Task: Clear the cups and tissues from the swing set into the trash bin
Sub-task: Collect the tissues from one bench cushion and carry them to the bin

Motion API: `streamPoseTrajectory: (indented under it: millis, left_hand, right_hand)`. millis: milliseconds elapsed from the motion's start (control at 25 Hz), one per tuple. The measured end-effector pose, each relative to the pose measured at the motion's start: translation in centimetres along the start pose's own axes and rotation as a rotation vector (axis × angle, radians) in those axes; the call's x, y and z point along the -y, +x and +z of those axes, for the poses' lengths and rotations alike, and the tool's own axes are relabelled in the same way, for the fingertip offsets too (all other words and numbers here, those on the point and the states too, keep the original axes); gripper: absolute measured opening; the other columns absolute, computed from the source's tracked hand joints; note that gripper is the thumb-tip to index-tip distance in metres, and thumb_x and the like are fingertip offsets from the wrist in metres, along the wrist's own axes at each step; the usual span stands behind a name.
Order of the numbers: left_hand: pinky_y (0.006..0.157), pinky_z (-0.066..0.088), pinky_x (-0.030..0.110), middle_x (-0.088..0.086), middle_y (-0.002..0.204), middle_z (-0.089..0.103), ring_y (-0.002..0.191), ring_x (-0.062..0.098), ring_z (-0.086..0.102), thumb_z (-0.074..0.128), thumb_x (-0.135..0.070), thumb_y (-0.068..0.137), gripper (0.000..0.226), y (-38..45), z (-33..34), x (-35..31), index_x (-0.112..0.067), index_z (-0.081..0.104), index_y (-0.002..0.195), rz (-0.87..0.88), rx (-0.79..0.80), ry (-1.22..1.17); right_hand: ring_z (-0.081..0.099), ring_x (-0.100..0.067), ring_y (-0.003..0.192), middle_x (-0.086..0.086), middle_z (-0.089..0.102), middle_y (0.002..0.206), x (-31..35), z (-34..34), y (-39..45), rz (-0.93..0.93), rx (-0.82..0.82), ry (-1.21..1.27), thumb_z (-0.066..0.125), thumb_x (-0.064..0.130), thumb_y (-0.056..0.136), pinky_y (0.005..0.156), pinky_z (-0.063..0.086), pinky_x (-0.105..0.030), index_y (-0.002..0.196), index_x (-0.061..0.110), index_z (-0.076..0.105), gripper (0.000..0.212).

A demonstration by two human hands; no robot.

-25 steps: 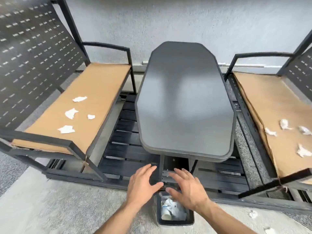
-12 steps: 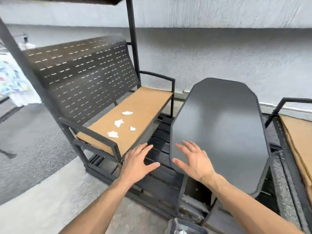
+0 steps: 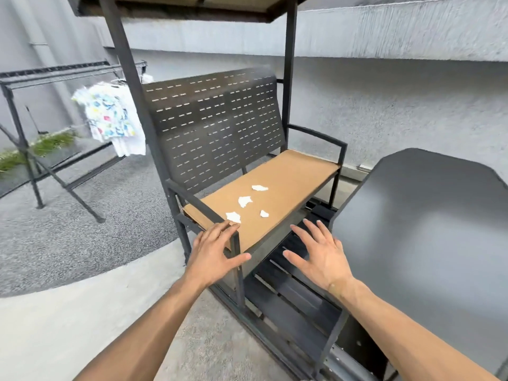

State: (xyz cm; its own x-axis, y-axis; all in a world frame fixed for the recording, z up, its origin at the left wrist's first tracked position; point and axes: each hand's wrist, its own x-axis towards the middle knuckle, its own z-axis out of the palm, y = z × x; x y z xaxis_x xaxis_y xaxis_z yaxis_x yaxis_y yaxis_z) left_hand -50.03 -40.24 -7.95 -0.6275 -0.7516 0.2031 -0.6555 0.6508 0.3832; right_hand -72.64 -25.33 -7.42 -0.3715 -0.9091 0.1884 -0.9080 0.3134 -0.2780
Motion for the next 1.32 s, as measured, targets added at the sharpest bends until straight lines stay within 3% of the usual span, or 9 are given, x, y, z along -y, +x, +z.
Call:
streamPoseTrajectory:
  millis: [360, 680, 1080, 1320]
  left_hand:
    - [0.116, 0.013, 0.044, -0.014, 0.155, 0.026, 0.142, 0.011, 0.023, 0.055, -0.067, 0.08, 0.073, 6.0, -3.1, 9.2, -0.04, 0.031, 0.144, -0.035, -0.078, -0.09]
    - [0.116, 0.017, 0.041, -0.016, 0.152, 0.03, 0.14, 0.008, 0.026, 0.056, -0.066, 0.08, 0.071, 14.3, -4.7, 17.6, -0.04, 0.035, 0.142, 0.045, -0.058, -0.183]
    - [0.111, 0.018, 0.034, -0.017, 0.148, 0.034, 0.136, 0.007, 0.03, 0.06, -0.061, 0.082, 0.066, 26.4, -1.6, 22.3, -0.038, 0.04, 0.14, 0.109, -0.019, -0.198]
    - [0.109, 0.033, 0.048, -0.016, 0.145, 0.04, 0.133, 0.01, 0.04, 0.053, -0.07, 0.077, 0.067, 35.9, 1.5, 22.8, -0.042, 0.042, 0.136, 0.109, 0.01, -0.209]
  right_hand:
    - [0.008, -0.021, 0.147, 0.007, 0.02, 0.158, 6.4, 3.2, 9.5, -0.026, -0.024, -0.007, 0.037, 0.07, 0.086, 0.113, 0.022, -0.05, 0.143, 0.044, 0.026, 0.064]
    - [0.015, -0.021, 0.145, 0.007, 0.024, 0.156, 10.4, 6.4, 18.7, 0.08, -0.057, -0.038, 0.04, 0.068, 0.087, 0.11, 0.027, -0.049, 0.143, 0.041, 0.029, 0.063]
    - [0.029, -0.02, 0.139, 0.004, 0.033, 0.152, 7.9, 10.6, 28.7, 0.178, -0.071, -0.014, 0.043, 0.066, 0.087, 0.105, 0.034, -0.046, 0.141, 0.038, 0.035, 0.061]
    - [0.032, -0.02, 0.136, 0.005, 0.035, 0.151, 4.1, 12.3, 37.3, 0.208, -0.058, 0.043, 0.044, 0.066, 0.087, 0.103, 0.035, -0.046, 0.14, 0.038, 0.037, 0.06]
